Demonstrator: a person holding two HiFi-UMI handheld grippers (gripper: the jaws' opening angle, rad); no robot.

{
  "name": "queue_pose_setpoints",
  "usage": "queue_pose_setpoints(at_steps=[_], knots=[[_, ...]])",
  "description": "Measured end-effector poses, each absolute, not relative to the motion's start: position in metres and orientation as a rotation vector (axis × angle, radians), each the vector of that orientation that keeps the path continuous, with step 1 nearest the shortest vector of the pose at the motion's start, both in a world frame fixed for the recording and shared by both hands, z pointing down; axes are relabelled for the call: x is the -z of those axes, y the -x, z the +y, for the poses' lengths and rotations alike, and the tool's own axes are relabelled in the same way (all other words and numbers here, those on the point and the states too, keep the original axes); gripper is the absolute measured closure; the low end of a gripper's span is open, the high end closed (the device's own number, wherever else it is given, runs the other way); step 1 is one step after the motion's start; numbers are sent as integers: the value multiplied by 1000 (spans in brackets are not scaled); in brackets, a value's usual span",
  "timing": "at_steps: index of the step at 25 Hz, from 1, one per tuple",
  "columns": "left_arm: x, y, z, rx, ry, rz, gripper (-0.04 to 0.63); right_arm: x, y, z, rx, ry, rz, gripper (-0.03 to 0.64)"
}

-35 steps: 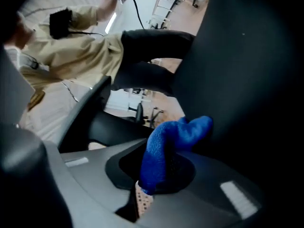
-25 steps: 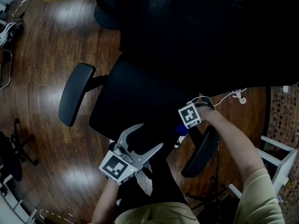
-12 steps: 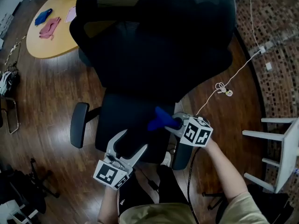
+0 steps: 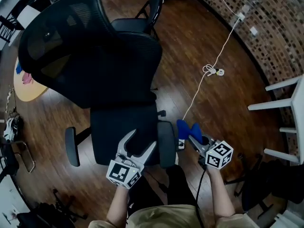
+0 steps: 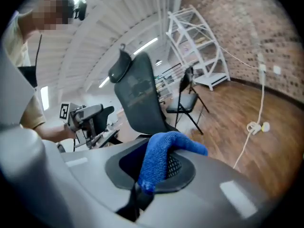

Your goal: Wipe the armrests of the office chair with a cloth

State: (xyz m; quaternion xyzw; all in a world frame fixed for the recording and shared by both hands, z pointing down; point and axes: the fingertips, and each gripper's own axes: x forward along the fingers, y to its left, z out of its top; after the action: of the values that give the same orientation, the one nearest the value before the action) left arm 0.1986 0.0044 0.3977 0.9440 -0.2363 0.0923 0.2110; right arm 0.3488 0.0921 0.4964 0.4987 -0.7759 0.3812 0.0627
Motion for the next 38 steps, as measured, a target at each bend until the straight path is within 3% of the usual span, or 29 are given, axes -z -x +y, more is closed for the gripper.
queue_pose_setpoints(at_steps=[6, 11, 20, 32, 38], knots=[[-434, -282, 47, -424, -2689, -523, 299, -575, -369, 125, -1496, -1524, -2422, 598], [-455, -317, 53, -507, -2711, -494, 272, -637, -336, 108, -1576, -1273, -2541, 598], [-466, -294, 37, -551, -2681, -618, 252, -649, -278, 59, -1564, -982, -2920, 598], [-498, -266, 12, -564, -2631, -700, 252, -846, -289, 13, -1803, -1321, -2329, 601], [-498, -256, 13, -566, -2617, -694, 252, -805, -290, 36, -1720, -1128, -2532, 600]])
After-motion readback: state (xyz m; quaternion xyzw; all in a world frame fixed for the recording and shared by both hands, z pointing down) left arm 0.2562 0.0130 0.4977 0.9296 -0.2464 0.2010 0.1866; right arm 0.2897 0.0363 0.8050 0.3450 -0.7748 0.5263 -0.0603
